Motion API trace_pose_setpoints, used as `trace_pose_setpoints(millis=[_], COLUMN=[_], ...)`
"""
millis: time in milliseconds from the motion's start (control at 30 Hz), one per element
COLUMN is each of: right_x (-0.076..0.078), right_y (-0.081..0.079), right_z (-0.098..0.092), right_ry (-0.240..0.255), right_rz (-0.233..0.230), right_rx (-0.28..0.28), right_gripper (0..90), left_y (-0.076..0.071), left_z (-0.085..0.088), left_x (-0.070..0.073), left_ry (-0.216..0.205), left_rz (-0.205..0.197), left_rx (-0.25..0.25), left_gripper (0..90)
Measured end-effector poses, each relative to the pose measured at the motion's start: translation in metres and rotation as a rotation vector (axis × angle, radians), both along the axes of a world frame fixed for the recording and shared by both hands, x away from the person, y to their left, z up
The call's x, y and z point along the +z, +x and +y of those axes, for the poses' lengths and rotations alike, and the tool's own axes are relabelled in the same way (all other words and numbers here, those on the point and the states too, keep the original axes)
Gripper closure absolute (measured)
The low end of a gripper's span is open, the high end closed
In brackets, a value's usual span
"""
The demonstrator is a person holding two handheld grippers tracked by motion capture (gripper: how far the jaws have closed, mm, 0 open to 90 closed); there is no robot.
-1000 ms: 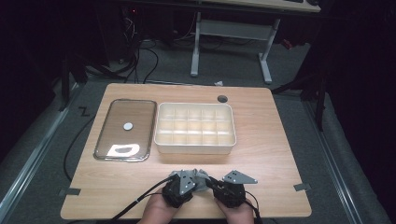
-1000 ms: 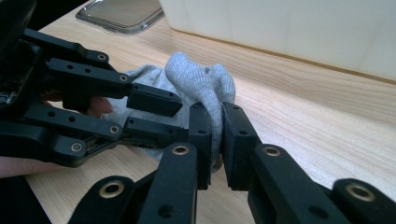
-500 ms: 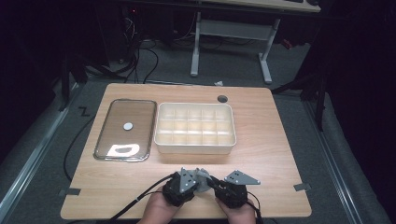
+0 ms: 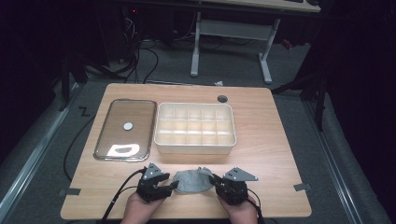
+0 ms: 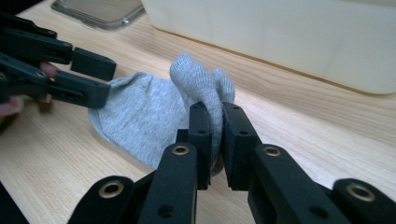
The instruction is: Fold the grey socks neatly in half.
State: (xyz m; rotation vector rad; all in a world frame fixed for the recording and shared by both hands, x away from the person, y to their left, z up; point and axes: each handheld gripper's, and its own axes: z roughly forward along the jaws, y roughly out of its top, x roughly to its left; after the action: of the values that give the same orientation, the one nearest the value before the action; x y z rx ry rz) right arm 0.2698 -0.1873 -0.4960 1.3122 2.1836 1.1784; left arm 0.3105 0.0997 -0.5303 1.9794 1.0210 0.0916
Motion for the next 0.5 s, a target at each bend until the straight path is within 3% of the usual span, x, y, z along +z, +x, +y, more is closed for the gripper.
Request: trace_pose_setpoints(millis=[100, 233, 367, 500], right_x=[0.005, 0.012, 0.018, 0.022], right_y=[0.001, 0.002, 0.003, 0.003], right_z=[0.003, 0.009, 0.017, 0.029], right_ry=[-0.045, -0.089, -0.13, -0.162], right_rz=[-0.004, -0.004, 0.0, 0.002], right_rx=[-0.001, -0.006, 0.0, 0.012], right_gripper=[83.8, 83.7, 83.5, 83.4], left_y=[0.004, 0.006, 0.004, 0.003], left_z=[0.002, 0.002, 0.002, 0.001], left_x=[-0.004, -0.006, -0.005, -0.005], left_ry=[-0.051, -0.077, -0.077, -0.079], left_rz=[0.059, 0.082, 0.062, 0.048], left_rx=[-0.008, -0.017, -0.018, -0.027], left_gripper=[53.5, 64.9, 79.4, 84.6])
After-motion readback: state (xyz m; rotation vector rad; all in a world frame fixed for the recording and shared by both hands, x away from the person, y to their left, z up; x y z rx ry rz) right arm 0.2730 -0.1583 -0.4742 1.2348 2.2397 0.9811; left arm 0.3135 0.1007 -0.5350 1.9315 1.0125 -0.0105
